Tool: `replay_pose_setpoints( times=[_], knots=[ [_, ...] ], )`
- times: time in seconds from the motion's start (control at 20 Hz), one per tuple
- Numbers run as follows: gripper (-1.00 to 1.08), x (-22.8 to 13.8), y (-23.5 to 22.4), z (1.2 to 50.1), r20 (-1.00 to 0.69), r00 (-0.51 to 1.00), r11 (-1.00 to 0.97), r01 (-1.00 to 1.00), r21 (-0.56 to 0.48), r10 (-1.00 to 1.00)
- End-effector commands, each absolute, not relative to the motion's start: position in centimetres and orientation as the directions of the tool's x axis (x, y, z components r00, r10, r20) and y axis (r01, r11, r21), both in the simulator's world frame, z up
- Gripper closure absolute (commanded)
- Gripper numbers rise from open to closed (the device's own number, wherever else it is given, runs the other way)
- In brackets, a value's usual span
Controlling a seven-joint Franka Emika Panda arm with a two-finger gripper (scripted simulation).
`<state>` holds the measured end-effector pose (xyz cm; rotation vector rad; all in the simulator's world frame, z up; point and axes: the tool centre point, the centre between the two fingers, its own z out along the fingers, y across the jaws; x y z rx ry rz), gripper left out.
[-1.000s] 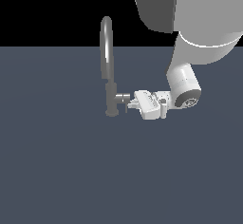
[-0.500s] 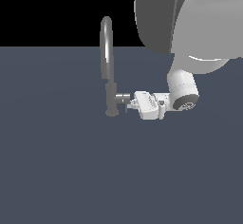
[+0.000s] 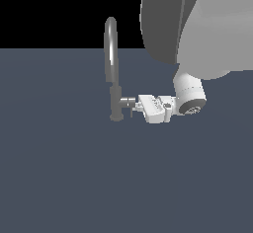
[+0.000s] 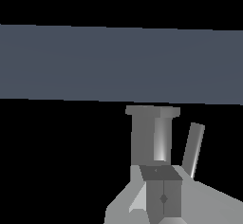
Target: Turn on the faucet by rotating a designated handle.
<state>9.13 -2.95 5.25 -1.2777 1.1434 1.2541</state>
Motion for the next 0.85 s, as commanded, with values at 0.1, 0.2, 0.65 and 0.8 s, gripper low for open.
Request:
replay_pose_setpoints(
  times=[0.1,0.2,0.65,0.8],
  knots=[
    [1.08,10.5,-1.9,6.4,-0.999,0.044,-0.088,-0.995,-0.045,0.016],
    [1.08,10.7,-1.9,5.9,-0.999,0.037,-0.081,-0.996,-0.038,0.014],
    [1.08,11.6,-1.8,3.9,-1.000,0.010,-0.054,-0.999,-0.010,0.003],
    [1.08,11.8,-1.8,3.5,-1.000,0.005,-0.048,-0.999,-0.005,0.001]
  ],
)
